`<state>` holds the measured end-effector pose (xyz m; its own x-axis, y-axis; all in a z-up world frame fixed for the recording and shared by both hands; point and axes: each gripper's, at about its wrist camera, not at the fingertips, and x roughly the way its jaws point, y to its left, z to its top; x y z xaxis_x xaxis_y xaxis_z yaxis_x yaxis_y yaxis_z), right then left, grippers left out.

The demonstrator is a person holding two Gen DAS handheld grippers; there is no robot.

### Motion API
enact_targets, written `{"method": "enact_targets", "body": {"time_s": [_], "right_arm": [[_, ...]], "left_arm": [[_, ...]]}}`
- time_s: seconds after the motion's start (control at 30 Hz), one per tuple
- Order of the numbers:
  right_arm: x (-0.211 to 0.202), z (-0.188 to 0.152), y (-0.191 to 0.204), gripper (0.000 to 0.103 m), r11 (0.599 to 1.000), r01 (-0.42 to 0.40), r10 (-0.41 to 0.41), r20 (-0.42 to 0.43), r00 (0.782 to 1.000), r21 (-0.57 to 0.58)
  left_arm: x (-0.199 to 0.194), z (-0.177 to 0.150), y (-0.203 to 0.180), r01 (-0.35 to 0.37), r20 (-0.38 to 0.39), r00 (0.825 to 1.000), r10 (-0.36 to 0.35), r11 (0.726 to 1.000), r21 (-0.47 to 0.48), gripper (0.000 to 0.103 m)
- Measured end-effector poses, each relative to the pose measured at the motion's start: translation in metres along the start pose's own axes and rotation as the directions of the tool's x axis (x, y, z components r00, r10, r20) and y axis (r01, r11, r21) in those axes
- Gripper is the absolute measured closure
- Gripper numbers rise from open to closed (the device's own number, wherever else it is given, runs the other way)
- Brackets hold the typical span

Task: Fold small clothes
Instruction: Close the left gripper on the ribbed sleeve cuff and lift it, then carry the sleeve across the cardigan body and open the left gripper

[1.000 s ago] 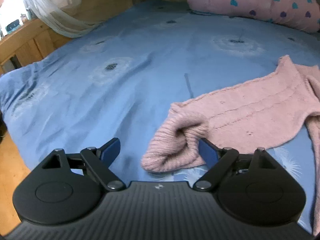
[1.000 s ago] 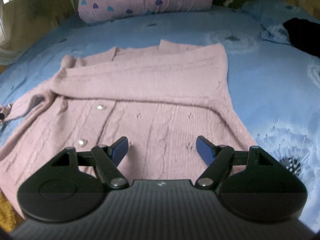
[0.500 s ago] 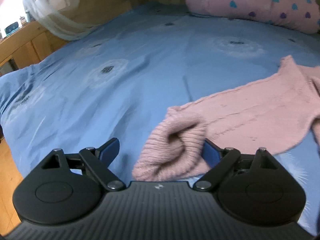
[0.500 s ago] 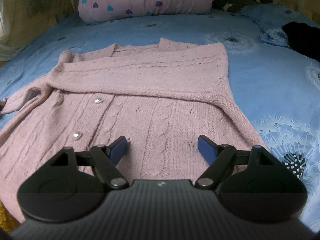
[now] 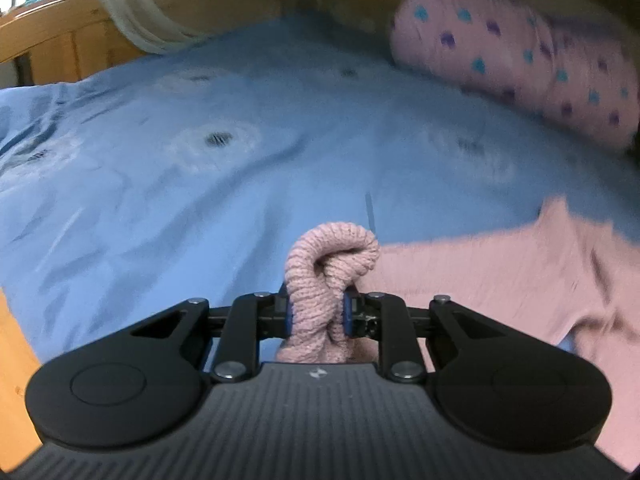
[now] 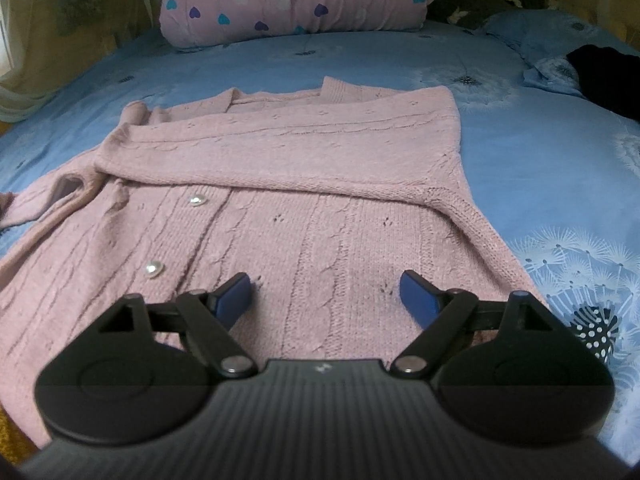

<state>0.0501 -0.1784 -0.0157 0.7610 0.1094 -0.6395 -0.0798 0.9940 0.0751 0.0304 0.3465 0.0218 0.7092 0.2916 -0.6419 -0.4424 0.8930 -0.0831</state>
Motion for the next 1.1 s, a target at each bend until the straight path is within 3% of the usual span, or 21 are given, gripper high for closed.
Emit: {"method": "enact_targets", "body": {"time_s": [0.2, 0.57, 0.83, 1.1], "right_arm": [[-0.001, 0.0, 0.0, 0.019, 1.0, -0.008, 0.008, 0.006, 1.0, 0.008], [-0.011, 0.004, -0.013, 0.02, 0.991, -0.065, 0.064, 0.013, 0.998, 0.114], [-0.016, 0.003, -0.021, 0.021, 0.984, -0.094, 0.092, 0.024, 0.996, 0.153], [-0.019, 0.003, -0.031, 0.021, 0.976, -0.113, 0.106, 0.047, 0.993, 0.187]], "left_arm": [[-0.044, 0.031, 0.007, -0.021, 0.123, 0.992, 0.022, 1.0, -0.012, 0.079], [-0.083, 0.091, -0.037, 0.066, 0.176, 0.982, -0.069, 0.998, 0.024, 0.079], [-0.118, 0.137, -0.12, 0.204, 0.211, 0.953, -0.217, 0.976, 0.081, 0.079], [-0.136, 0.141, -0.24, 0.372, 0.153, 0.905, -0.396, 0.914, 0.166, 0.079]]}}
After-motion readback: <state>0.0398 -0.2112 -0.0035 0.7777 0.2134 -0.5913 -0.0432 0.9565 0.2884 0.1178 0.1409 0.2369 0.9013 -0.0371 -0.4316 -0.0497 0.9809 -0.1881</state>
